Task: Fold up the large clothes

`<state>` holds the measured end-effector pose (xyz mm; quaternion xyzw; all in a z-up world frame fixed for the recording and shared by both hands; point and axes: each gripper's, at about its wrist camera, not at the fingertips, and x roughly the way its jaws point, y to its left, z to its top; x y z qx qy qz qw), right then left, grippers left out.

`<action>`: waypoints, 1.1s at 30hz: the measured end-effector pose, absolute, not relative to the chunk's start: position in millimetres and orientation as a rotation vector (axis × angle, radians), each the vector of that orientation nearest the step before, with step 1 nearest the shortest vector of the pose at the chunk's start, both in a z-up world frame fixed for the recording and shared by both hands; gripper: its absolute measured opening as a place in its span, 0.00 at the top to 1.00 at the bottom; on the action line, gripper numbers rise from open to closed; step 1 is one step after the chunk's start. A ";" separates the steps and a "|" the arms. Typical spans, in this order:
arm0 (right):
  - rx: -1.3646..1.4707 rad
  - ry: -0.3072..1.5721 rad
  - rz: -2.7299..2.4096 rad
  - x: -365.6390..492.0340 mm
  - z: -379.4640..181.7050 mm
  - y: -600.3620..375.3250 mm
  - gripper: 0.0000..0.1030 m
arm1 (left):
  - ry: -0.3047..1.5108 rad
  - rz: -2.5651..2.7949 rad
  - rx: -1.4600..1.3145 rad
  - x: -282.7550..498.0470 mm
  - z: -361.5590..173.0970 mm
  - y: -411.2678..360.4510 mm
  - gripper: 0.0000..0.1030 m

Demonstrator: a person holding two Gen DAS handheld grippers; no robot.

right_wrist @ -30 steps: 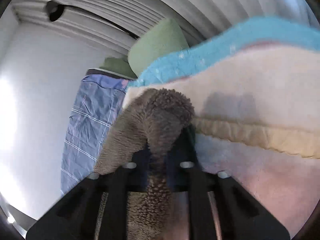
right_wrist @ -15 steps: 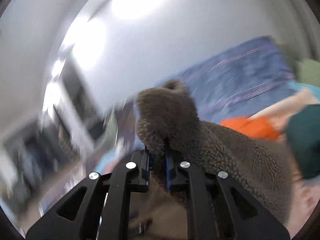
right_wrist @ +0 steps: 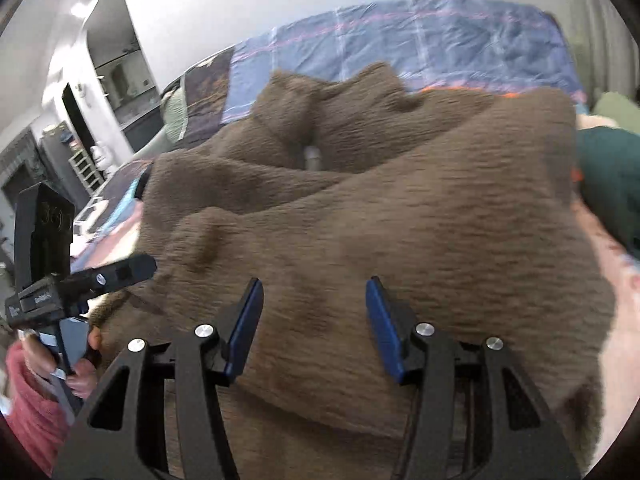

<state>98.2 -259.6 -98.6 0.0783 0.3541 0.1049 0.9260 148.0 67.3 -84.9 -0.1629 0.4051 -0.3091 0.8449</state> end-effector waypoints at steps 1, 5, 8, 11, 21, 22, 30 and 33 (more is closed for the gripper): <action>0.169 0.722 0.207 106.2 -96.7 -271.2 0.48 | 0.876 -0.648 -0.331 153.0 -87.8 59.8 0.09; 0.233 0.648 0.182 89.4 -92.3 -296.0 0.48 | 0.895 -0.619 -0.307 164.4 -74.0 41.2 0.75; 0.264 0.569 0.212 69.7 -73.3 -310.5 0.46 | 0.711 -0.642 -0.292 156.8 -8.8 49.7 0.76; 0.293 0.524 0.202 52.3 -62.2 -328.1 0.38 | 0.503 -0.577 -0.235 138.0 58.4 74.5 0.76; 0.239 0.775 -0.122 64.0 -113.2 -345.8 0.36 | 0.761 -0.188 -0.069 161.7 -67.9 117.3 0.41; 0.217 0.749 -0.140 61.9 -104.4 -343.0 0.36 | 0.754 -0.199 -0.113 158.2 -64.9 125.3 0.41; 0.076 0.666 -0.013 75.4 -75.4 -295.2 0.40 | 0.644 -0.358 -0.019 145.0 -30.7 71.7 0.36; 0.019 0.848 -0.085 106.8 -129.2 -291.2 0.38 | 0.749 -0.310 0.135 154.7 -83.3 38.2 0.31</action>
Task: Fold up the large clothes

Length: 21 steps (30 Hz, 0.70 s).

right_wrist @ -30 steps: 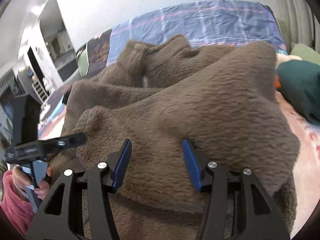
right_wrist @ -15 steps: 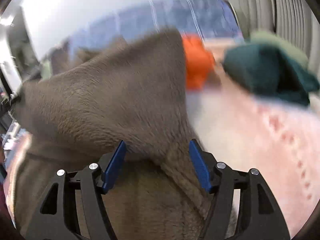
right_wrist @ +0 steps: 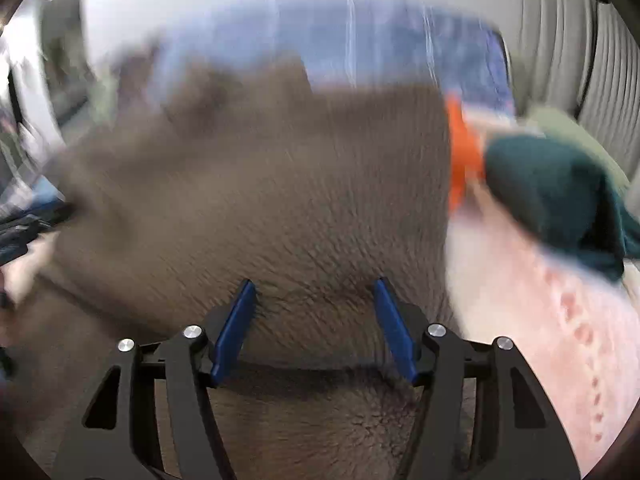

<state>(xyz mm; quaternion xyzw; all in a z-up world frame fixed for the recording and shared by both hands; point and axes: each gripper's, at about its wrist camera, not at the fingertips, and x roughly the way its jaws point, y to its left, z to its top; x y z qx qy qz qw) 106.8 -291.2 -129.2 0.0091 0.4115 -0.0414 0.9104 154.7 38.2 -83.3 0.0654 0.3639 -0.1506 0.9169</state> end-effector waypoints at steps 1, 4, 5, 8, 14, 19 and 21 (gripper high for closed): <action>0.039 0.848 -0.078 106.8 -135.2 -293.9 0.38 | 0.742 -0.270 0.219 156.0 -103.9 29.1 0.30; 0.033 0.824 -0.075 98.3 -123.3 -294.0 0.36 | 0.698 -0.242 0.304 147.9 -99.4 15.2 0.29; 0.042 0.815 -0.079 94.9 -118.0 -296.5 0.36 | 0.700 -0.255 0.289 148.2 -94.8 15.9 0.27; 0.067 0.788 -0.086 88.2 -106.9 -303.6 0.36 | 0.730 -0.292 0.171 149.5 -80.2 31.2 0.27; 0.112 0.791 -0.099 57.1 -101.7 -326.9 0.36 | 0.732 -0.296 0.027 116.1 -52.8 88.2 0.15; 0.194 0.771 -0.177 -1.7 -101.7 -369.2 0.35 | 0.818 -0.216 0.005 68.5 -64.0 166.3 0.09; 0.241 0.794 -0.195 -21.7 -109.0 -383.2 0.35 | 0.881 -0.209 -0.021 55.9 -78.3 187.5 0.09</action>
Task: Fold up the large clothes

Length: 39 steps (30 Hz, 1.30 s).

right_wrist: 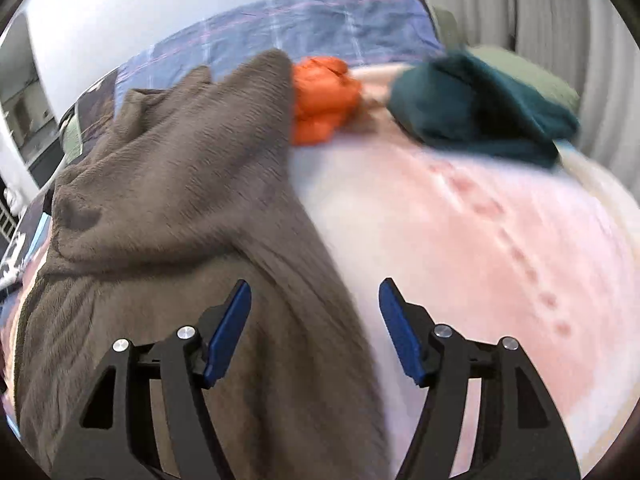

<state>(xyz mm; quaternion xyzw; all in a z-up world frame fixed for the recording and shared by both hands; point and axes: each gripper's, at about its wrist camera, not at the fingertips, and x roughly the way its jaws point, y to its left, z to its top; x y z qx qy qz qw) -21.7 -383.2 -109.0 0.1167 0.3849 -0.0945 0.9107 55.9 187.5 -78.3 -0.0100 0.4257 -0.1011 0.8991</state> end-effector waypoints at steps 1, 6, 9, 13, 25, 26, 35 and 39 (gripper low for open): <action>0.261 0.807 -0.193 -28.1 -112.5 -386.5 0.35 | 0.913 -0.217 -0.034 48.9 -85.6 195.6 0.09; 0.353 0.876 -0.120 -52.4 -128.0 -386.8 0.35 | 0.990 -0.359 -0.076 11.5 -110.4 209.8 0.09; 0.414 0.883 -0.101 -67.6 -131.5 -388.5 0.35 | 0.997 -0.412 -0.093 -5.3 -116.8 212.5 0.10; 0.462 0.886 -0.085 -91.4 -137.3 -388.4 0.35 | 0.997 -0.459 -0.135 -26.3 -122.7 219.0 0.11; 0.613 0.870 0.077 -152.0 -145.8 -383.5 0.42 | 0.989 -0.586 -0.186 -87.2 -125.1 212.7 0.15; 0.621 0.871 0.094 -155.7 -146.1 -383.4 0.42 | 0.990 -0.595 -0.191 -93.9 -124.8 213.0 0.16; 0.686 0.862 0.222 -174.5 -140.5 -365.2 0.84 | 0.964 -0.549 -0.347 -106.6 -116.6 217.4 0.81; 0.748 0.668 0.289 -180.6 -89.6 -374.2 0.88 | 0.752 -0.557 -0.307 -118.5 -53.6 215.9 0.87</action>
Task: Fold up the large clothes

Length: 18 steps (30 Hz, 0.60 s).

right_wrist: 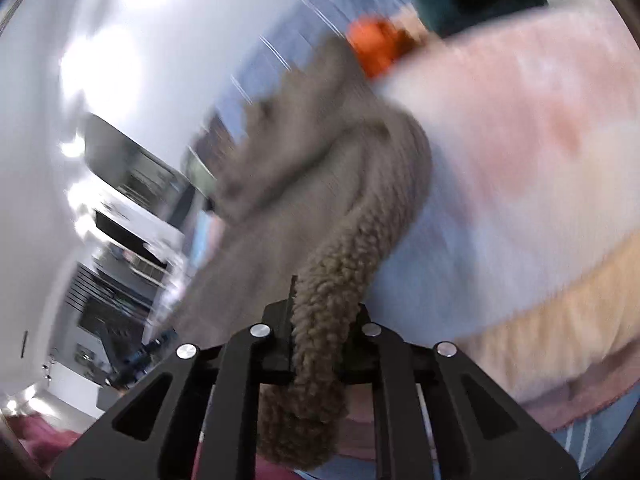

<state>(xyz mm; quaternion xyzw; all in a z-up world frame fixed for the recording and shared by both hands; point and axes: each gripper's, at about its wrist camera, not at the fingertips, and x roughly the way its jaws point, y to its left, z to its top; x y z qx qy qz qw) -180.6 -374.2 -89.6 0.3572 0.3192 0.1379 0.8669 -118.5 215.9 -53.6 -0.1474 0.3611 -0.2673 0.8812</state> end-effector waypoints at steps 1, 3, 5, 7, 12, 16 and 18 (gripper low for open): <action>0.747 0.632 0.303 -182.3 -77.4 -374.3 0.89 | 0.693 -0.558 -0.294 -122.9 -32.8 216.1 0.87; 0.724 0.548 0.340 -187.0 -48.3 -370.6 0.89 | 0.618 -0.557 -0.284 -130.8 -6.6 217.3 0.88; 0.699 0.487 0.364 -194.5 -26.2 -364.9 0.89 | 0.547 -0.564 -0.287 -141.2 16.8 218.9 0.88; 0.679 0.431 0.380 -207.9 -7.6 -362.3 0.89 | 0.483 -0.558 -0.281 -155.5 36.9 222.3 0.88; 0.610 0.251 0.374 -261.5 47.9 -369.6 0.89 | 0.340 -0.517 -0.262 -201.3 87.9 231.3 0.88; 0.519 0.198 0.319 -278.2 66.8 -366.6 0.89 | 0.305 -0.506 -0.220 -215.9 102.6 228.2 0.87; 0.522 0.217 0.293 -265.9 59.3 -368.5 0.88 | 0.321 -0.500 -0.220 -207.3 96.0 224.9 0.87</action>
